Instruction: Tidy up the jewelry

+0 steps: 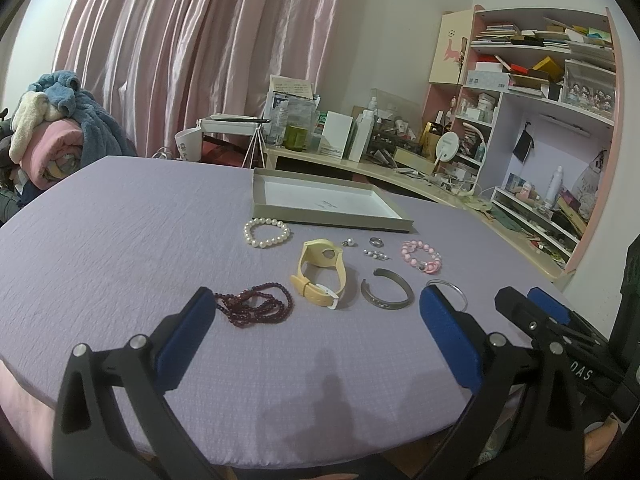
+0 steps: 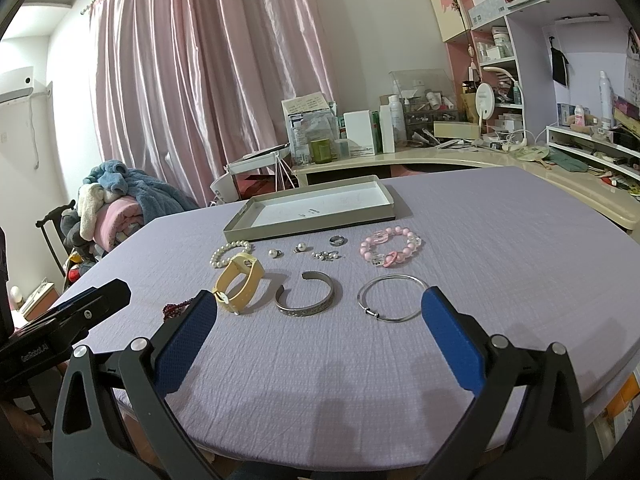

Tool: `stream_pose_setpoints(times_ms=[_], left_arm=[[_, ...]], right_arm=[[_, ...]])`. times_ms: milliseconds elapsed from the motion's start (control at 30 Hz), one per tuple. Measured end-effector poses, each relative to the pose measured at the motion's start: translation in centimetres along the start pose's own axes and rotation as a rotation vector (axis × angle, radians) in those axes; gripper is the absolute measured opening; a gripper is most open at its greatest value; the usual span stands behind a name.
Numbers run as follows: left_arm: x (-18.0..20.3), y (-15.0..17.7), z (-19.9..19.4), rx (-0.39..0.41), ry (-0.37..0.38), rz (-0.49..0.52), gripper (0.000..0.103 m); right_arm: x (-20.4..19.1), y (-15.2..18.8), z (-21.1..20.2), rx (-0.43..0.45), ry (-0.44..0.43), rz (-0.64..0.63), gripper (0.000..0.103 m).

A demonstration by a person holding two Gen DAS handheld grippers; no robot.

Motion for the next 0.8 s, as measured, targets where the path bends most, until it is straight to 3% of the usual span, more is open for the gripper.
stream_pose_setpoints(times_ms=[800], left_arm=[[-1.1, 0.7, 0.6, -0.003, -0.006, 0.001, 0.101]], right_arm=[[-0.1, 0.1, 0.1, 0.0, -0.001, 0.0, 0.102]])
Point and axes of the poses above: each gripper's, at about its wrist camera, not at the fingertips, and z roughly the way its jaws point, x to its right, y to its underside, the point moved 9 cm from there along z, roughly the way its jaws point, and after that the axes turned 8 degrees about x, right-handed, at the moved point
